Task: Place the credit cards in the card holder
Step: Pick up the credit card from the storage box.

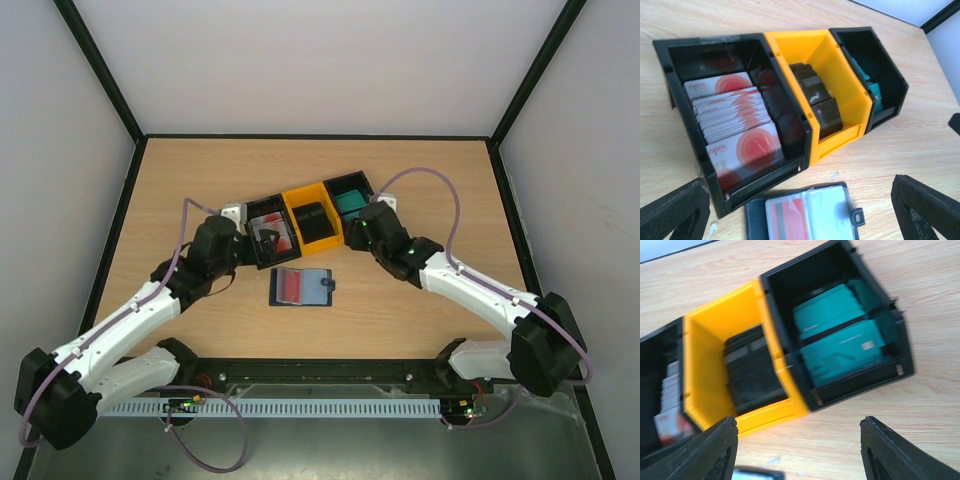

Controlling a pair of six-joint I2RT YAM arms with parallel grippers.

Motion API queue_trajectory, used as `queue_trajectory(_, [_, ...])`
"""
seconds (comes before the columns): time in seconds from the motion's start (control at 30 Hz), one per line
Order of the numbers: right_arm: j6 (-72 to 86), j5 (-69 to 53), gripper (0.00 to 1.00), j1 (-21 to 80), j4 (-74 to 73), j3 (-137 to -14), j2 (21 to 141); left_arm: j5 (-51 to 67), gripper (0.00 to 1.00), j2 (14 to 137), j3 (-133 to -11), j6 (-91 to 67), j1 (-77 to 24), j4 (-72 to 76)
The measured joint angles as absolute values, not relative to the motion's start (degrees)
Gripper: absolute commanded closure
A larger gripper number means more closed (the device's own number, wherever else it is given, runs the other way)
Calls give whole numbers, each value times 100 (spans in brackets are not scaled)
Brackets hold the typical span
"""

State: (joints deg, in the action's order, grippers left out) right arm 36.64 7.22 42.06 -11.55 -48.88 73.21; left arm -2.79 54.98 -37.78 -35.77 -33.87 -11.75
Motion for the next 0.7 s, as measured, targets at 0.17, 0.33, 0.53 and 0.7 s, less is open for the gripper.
queue_trajectory(0.17, [3472, 709, 34, 3730, -1273, -4890, 7338, 305, 0, 6010, -4248, -3282, -3127, -1092])
queue_trajectory(0.33, [3446, 395, 34, 3398, -1232, -4862, 7404, 1168, 0, 7076, -5078, -2711, -3140, -950])
queue_trajectory(0.53, [3472, -21, 35, 3162, -1070, -4593, 7522, 1116, 23, 8768, -6818, -1833, -3573, -1378])
queue_trajectory(0.7, [3533, -403, 37, 2991, -875, -4298, 7693, 854, 56, 10300, -8136, -1179, -3695, -2014])
